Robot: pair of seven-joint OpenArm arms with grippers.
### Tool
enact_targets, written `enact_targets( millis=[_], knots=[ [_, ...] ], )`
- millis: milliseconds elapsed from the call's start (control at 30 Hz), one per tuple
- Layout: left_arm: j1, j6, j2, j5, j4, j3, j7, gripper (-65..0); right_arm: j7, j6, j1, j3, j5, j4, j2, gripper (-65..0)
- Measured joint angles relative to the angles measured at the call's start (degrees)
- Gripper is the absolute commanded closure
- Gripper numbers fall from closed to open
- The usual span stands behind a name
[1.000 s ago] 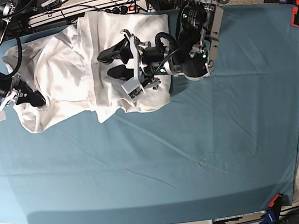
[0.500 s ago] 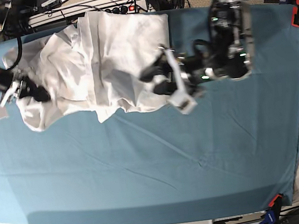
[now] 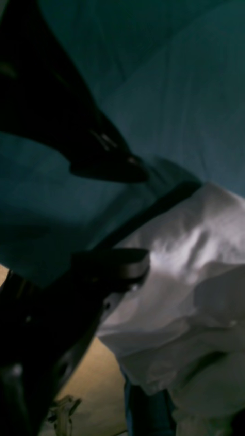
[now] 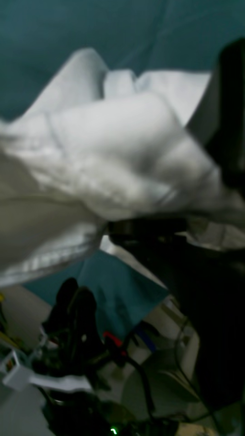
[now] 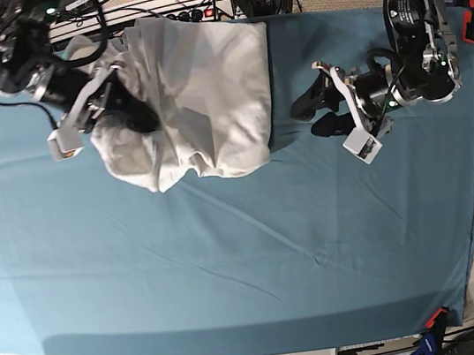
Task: Fold the T-shirt properly
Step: 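Lift the collar end with the right gripper and fold it over the hem fold, then release the folded bundle and raise both grippers away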
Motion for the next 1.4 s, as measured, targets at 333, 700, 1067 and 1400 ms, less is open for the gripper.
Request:
enact_targets(
  millis=[333, 700, 1067, 1400],
  knots=[
    [0.1, 0.0, -0.2, -0.4, 0.0, 0.0, 0.0, -31.8, 16.3, -3.4, -0.2, -16.0, -23.8, 0.0, -2.8, 0.0],
    [0.1, 0.0, -0.7, -0.4, 0.0, 0.0, 0.0, -31.8, 24.0, -13.4, 2.5, -29.5, -46.8, -0.1, -7.4, 0.0],
    [0.1, 0.0, -0.7, -0.6, 0.0, 0.0, 0.0, -31.8, 25.9, -15.2, 2.5, -30.3, -48.5, -7.1, -7.3, -28.6],
    [0.1, 0.0, -0.7, -0.5, 0.0, 0.0, 0.0, -31.8, 21.7, -7.4, 2.5, -30.3, -28.0, -7.1, -7.3, -31.0]
  ],
)
